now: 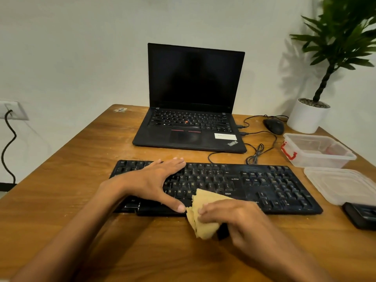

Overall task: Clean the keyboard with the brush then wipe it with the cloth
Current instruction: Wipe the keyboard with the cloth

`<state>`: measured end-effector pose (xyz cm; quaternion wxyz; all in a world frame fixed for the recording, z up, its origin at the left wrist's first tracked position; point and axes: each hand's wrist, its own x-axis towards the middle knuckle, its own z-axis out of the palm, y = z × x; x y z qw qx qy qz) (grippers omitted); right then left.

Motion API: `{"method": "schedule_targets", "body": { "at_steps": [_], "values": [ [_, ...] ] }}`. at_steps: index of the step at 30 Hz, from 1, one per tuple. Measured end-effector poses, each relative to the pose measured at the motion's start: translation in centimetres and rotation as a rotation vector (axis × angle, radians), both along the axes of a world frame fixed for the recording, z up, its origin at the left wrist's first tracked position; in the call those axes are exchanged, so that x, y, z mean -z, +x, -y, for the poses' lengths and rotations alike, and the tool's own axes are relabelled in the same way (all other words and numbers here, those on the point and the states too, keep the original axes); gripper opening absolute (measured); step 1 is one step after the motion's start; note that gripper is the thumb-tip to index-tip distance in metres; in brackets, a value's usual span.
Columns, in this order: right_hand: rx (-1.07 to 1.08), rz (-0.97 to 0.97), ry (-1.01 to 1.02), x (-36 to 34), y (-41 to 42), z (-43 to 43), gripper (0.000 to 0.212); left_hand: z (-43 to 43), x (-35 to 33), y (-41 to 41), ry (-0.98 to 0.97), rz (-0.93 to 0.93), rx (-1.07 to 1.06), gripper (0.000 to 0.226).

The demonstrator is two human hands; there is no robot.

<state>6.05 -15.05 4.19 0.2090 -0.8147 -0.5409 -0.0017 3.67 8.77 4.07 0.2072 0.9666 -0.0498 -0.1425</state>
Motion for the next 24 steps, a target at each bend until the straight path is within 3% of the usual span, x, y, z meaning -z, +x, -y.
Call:
{"method": "schedule_targets", "body": {
  "at_steps": [2, 5, 10, 13, 17, 21, 24],
  "values": [
    [0.103, 0.012, 0.105, 0.0, 1.0, 0.1, 0.042, 0.2, -0.1, -0.1, 0.001, -0.009, -0.001, 0.102],
    [0.164, 0.061, 0.059, 0.7, 0.7, -0.1, 0.055, 0.2, -0.1, -0.1, 0.004, -0.026, -0.007, 0.102],
    [0.066, 0.009, 0.049, -0.2, -1.3, 0.6, 0.033, 0.2, -0.6, -0.4, 0.025, -0.009, 0.028, 0.109],
    [0.163, 0.126, 0.123, -0.1, 0.1, -0.7, 0.051, 0.7, -0.4, -0.4, 0.035, 0.005, 0.069, 0.106],
    [0.168, 0.151, -0.059, 1.8, 0.3, -1.2, 0.063, 0.5, 0.5, -0.7, 0.039, 0.046, 0.08, 0.114],
    [0.343, 0.048, -0.012, 0.9, 2.5, 1.9, 0.045, 0.5, 0.6, -0.9, 0.032, 0.076, 0.077, 0.113],
    [0.427, 0.138, -0.012, 0.1, 3.1, 1.6, 0.046, 0.5, 0.8, -0.9, 0.025, 0.083, 0.079, 0.113]
  ]
}}
